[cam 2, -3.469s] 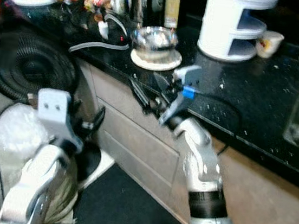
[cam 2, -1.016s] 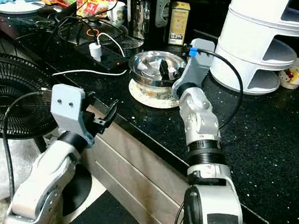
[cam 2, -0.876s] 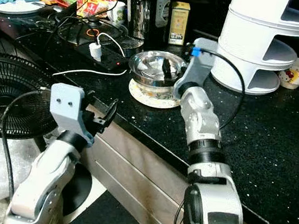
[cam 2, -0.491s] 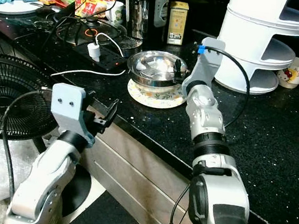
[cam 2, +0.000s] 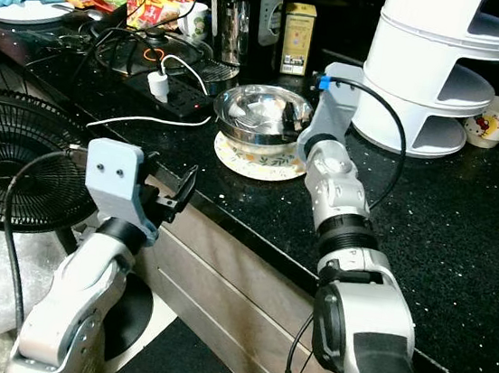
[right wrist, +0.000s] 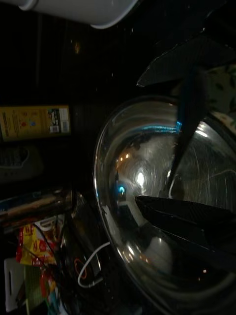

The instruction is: Kitchen organization

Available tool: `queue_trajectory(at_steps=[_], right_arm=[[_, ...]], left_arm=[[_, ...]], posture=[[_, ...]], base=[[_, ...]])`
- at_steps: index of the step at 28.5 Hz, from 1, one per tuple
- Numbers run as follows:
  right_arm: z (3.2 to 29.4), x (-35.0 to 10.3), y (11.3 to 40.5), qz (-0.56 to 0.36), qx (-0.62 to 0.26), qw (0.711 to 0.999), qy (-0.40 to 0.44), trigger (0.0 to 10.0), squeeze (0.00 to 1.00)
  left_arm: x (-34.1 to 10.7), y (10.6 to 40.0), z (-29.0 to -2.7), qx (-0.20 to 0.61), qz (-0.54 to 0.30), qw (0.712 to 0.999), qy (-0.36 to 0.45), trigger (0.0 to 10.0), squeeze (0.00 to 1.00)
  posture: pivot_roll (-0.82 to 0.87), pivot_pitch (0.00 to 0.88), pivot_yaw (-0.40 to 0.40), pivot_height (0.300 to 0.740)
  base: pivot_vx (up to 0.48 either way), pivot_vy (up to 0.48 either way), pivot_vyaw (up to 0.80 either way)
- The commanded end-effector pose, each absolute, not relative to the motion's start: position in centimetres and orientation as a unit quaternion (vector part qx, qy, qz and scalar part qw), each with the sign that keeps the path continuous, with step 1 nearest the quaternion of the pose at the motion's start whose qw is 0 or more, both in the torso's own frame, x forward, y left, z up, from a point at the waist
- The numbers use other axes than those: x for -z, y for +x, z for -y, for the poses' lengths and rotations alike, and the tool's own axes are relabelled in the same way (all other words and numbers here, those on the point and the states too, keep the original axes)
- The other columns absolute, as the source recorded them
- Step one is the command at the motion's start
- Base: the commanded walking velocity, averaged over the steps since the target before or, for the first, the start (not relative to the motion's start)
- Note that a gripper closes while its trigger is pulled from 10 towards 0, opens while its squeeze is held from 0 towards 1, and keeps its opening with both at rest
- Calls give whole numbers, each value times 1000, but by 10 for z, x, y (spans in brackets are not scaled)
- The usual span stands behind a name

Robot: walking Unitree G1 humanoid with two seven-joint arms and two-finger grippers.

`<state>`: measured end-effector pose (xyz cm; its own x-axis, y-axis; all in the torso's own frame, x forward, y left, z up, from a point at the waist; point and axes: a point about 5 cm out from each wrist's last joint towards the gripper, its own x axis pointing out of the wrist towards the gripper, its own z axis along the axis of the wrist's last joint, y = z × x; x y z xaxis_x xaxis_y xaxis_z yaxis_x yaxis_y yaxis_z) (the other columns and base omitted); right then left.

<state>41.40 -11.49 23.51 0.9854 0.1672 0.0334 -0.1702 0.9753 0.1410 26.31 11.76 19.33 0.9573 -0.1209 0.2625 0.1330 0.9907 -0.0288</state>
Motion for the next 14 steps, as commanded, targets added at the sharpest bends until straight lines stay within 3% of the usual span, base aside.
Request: queue_trajectory(at_steps=[1, 9, 14], right_arm=[[110, -241, 415, 16, -100, 991, 84, 10000, 0], [106, -243, 413, 24, -136, 987, 88, 10000, 0], [100, -240, 409, 29, -184, 982, 16, 10000, 0]], left_arm=[[-194, 262, -117, 64, 129, 989, -17, 10000, 0], [-194, 263, -118, 62, 128, 990, -17, 10000, 0], [-194, 263, -118, 61, 128, 990, -16, 10000, 0]], posture=[[88, 0, -4, 740], [88, 0, -2, 740], [85, 0, 4, 740]], base=[[0, 0, 0], [0, 0, 0], [0, 0, 0]])
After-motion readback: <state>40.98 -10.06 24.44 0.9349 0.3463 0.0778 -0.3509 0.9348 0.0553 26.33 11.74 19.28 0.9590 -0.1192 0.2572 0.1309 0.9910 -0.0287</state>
